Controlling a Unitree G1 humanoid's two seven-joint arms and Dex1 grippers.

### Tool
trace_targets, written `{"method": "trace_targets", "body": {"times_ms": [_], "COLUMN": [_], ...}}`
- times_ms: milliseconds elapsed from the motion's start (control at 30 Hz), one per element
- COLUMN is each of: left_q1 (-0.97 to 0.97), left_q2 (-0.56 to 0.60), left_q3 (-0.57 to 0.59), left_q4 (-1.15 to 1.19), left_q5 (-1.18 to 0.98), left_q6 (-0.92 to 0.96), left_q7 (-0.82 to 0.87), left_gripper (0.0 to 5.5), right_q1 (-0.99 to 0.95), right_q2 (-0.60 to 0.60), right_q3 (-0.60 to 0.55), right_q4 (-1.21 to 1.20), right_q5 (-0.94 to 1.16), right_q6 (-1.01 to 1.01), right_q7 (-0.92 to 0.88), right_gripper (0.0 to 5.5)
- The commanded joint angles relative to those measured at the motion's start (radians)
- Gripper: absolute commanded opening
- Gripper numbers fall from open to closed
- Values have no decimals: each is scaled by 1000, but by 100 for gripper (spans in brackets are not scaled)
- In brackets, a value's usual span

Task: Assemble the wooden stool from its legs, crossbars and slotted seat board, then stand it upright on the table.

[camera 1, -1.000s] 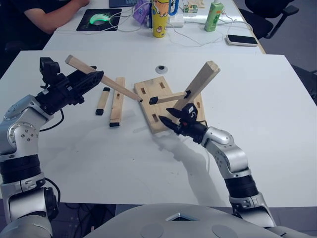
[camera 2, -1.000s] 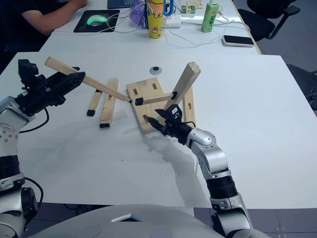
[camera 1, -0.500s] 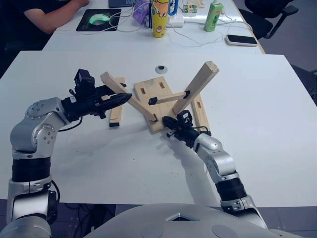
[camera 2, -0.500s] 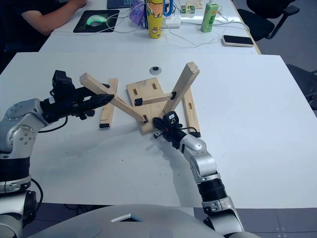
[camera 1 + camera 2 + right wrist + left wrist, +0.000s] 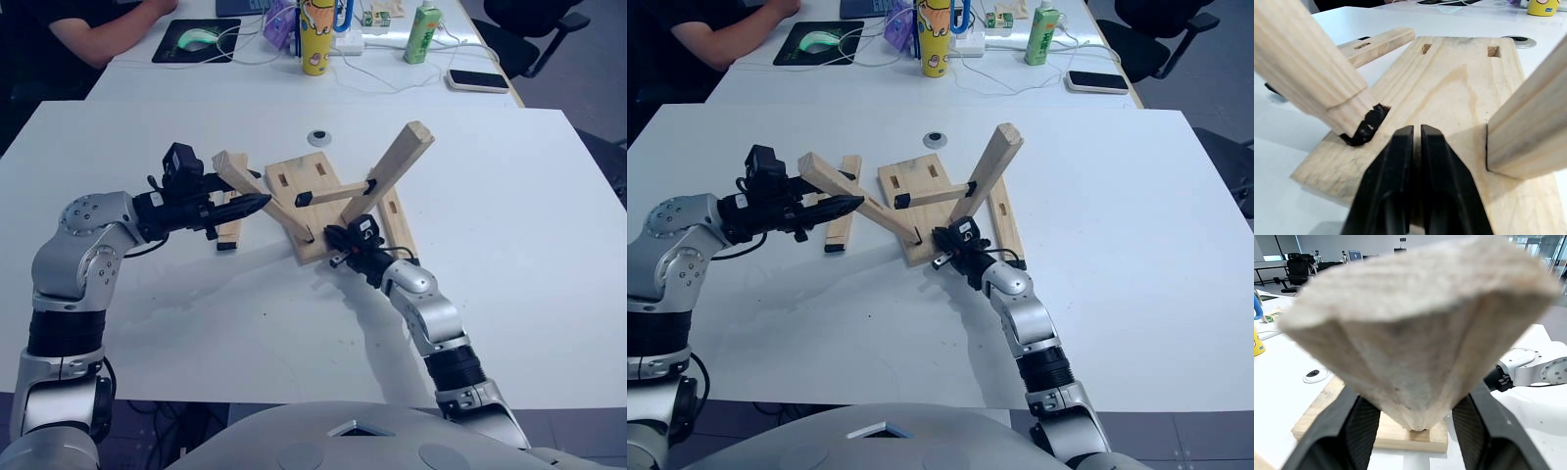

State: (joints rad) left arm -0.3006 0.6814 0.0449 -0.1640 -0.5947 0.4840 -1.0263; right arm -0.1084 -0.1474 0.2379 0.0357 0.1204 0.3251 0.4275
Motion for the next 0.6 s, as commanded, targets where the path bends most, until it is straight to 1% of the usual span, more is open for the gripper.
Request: {"method": "trace_targets", "body": {"times_ms": [33, 267, 367, 467, 600], "left_q1": [-27, -47, -45, -25, -22], "left_q2": [34, 33, 0, -32, -43], "left_q3": [-47, -109, -154, -190, -216], "left_q4": [-30, -123, -150, -138, -80], "left_q5": [77, 107, 111, 133, 179], "left_q6": [39, 125, 148, 151, 129], "left_q7": [41, 101, 129, 169, 201], "left_gripper": [203, 203, 203, 203, 203], "right_q1": [44, 50, 52, 56, 58], "right_q2": [-22, -38, -42, -44, -56], "right_q3": [42, 69, 78, 81, 95], "right_q4": [44, 43, 47, 50, 55], "right_q5": [-31, -32, -36, -32, -31], "right_q6": [105, 137, 146, 161, 179], "right_q7": [6, 8, -1, -3, 13], "right_gripper": [28, 28, 28, 28, 28]}}
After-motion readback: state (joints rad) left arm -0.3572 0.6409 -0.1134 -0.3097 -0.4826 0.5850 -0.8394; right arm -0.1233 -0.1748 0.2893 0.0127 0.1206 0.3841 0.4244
